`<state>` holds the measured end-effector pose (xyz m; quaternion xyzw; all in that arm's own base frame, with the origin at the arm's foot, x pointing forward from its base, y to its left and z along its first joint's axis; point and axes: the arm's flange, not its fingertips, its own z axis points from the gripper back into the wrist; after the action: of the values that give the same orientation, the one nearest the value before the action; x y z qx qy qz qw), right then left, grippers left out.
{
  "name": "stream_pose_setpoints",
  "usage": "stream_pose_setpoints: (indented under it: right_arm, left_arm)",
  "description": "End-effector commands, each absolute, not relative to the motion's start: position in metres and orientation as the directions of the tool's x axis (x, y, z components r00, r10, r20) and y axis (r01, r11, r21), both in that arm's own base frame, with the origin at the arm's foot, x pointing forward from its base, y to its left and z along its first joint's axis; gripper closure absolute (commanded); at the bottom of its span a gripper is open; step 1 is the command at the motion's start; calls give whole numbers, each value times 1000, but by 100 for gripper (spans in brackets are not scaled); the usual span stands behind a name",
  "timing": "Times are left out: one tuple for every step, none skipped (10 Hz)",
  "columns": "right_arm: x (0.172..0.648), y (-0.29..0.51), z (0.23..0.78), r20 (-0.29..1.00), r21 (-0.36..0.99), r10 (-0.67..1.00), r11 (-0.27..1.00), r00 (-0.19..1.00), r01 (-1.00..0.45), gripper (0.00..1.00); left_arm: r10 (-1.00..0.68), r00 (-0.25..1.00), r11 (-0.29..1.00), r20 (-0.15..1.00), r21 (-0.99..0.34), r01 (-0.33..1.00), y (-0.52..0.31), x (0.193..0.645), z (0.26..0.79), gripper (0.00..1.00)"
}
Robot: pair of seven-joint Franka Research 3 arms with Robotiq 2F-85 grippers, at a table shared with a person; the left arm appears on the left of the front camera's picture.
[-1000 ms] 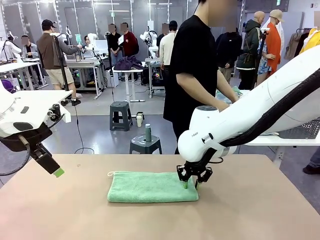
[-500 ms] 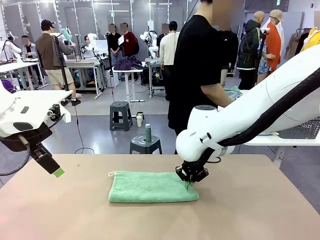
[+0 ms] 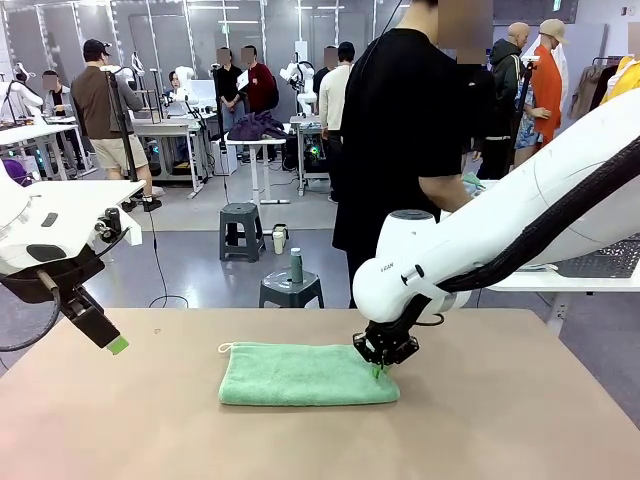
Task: Fold the towels and place them in the basket.
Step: When a person lays out a Towel with hook on the table, fold it in half twice.
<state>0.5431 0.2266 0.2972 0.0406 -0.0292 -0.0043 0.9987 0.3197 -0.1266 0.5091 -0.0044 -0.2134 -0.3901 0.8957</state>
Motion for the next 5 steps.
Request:
stream_pose_setpoints:
  right_arm:
    - [538, 203, 310, 50, 21, 76, 997, 996, -77, 100]
    - [539, 194, 324, 78, -16, 84, 996, 993, -83, 100]
    - [538, 189, 341, 100, -34, 83, 996, 991, -80, 100]
    - [537, 192, 360, 127, -65, 93, 994, 988, -85, 100]
    - [535, 200, 374, 138, -86, 96, 993, 986, -85, 100]
  left_arm:
    - [-696, 599, 695, 395, 160, 701, -127, 322, 508, 8]
    - [-696, 599, 695, 395, 160, 701, -127, 322, 508, 8]
    - [-696, 599, 695, 395, 160, 701, -127, 322, 508, 8]
    - [-696, 599, 695, 395, 160, 701, -127, 322, 508, 8]
    - [-696, 599, 695, 395, 160, 701, -127, 322, 508, 8]
